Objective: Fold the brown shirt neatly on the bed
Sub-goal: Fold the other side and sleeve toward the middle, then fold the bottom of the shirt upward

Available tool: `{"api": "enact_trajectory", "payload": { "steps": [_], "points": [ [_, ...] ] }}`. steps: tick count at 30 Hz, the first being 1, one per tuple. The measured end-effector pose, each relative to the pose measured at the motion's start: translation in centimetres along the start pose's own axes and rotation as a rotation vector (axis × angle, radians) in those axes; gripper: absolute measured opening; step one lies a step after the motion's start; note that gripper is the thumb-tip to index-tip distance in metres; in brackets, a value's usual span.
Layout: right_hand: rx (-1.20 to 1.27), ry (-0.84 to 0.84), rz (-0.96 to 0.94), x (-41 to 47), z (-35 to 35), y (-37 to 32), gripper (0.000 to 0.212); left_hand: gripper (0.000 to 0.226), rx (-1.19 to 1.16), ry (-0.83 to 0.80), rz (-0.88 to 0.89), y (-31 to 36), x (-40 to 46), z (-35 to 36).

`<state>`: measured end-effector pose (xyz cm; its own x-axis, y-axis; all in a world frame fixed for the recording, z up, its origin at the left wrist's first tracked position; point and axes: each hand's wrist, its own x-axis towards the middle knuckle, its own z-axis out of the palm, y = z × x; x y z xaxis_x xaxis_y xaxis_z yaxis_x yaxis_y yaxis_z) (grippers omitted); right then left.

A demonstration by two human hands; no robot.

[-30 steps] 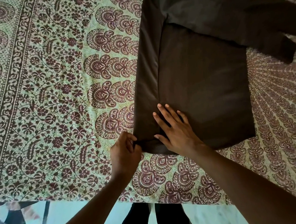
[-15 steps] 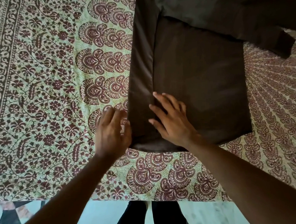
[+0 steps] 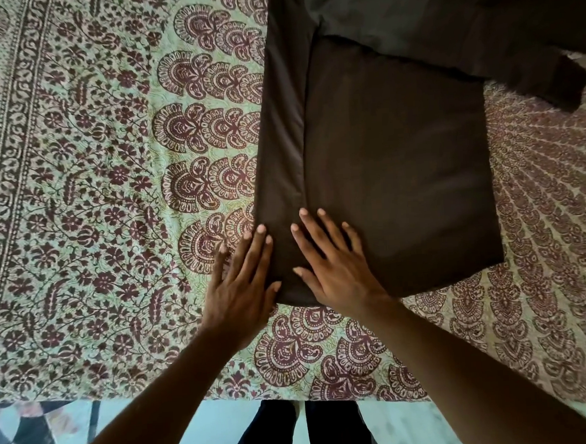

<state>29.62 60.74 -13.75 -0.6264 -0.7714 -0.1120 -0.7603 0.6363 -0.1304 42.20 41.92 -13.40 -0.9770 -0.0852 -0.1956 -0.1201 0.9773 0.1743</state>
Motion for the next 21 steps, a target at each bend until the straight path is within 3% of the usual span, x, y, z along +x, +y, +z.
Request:
{"api": "enact_trajectory", "payload": {
  "steps": [5, 11, 15, 21],
  "points": [
    [0.103, -0.01, 0.02, -1.3, -1.3, 0.7, 0.063, 0.05, -0.129, 0.131, -0.037, 0.5, 3.8, -3.7],
    [0.163, -0.086, -0.097, -1.0, -2.6, 3.9, 0.053, 0.064, -0.002, -0.066, -0.03, 2.4, 10.1, -6.1],
    [0.31, 0.158, 0.016, -0.5, -3.9, 8.0, 0.045, 0.053, -0.033, 0.106, -0.15, 5.1, 13.6, -6.7],
    [0.301, 0.378, 0.256, 2.4, -6.7, 19.8, 0.039, 0.042, -0.137, 0.189, -0.036, 10.5, 22.7, -8.0]
  ]
}}
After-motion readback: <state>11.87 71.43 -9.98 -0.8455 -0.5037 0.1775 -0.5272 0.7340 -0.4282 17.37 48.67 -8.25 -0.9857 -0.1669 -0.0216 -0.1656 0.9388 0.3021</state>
